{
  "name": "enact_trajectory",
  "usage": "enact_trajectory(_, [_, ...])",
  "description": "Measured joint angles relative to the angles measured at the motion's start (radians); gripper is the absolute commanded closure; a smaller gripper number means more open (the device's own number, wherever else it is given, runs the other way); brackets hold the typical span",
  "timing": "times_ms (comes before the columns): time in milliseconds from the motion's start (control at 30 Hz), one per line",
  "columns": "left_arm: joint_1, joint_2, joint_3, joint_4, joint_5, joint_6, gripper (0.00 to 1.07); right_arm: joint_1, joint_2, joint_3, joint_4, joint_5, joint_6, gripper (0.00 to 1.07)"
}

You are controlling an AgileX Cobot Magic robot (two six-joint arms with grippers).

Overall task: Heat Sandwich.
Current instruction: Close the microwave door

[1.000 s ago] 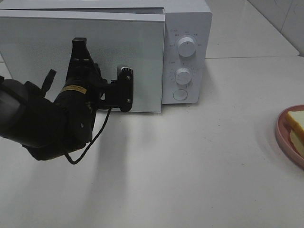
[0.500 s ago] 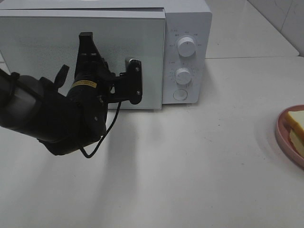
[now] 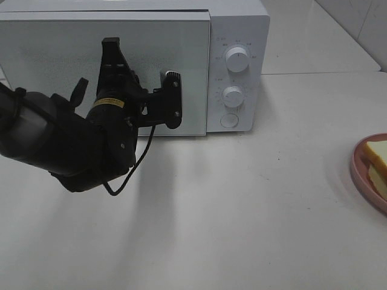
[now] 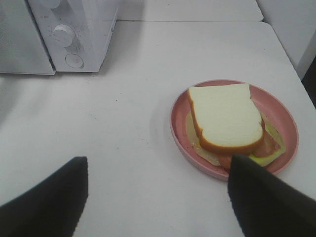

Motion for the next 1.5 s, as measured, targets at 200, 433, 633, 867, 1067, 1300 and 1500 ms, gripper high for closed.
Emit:
enact_trajectory(200, [0.036,0.000,0.000,0.016,0.012,0.000,1.07,0.000,0.000,0.000,0.000,0.000,0.000,0.32])
enact_trajectory(433, [0.037,0.000,0.000,0.016,0.016,0.000,1.07,0.000,0.000,0.000,-0.001,0.000,0.000,0.32])
enact_trajectory(633, [0.037,0.000,0.000,0.016,0.017,-0.001,1.07,0.000,0.000,0.000,-0.001,0.000,0.000,0.32])
enact_trajectory(867, [0.037,0.000,0.000,0.016,0.017,-0.001,1.07,0.000,0.000,0.000,-0.001,0.000,0.000,0.32])
enact_trajectory(1067, [0.036,0.000,0.000,0.006,0.017,-0.033,1.07,0.000,0.000,0.000,-0.001,0.000,0.000,0.32])
enact_trajectory(1300, [0.002,-0.001,-0.013,-0.080,-0.004,-0.090,1.07,0.000,0.000,0.000,-0.001,0.000,0.000,0.32])
enact_trajectory(1500, [-0.062,-0.002,-0.018,-0.170,-0.024,-0.151,1.07,0.000,0.000,0.000,-0.001,0.000,0.000,0.32])
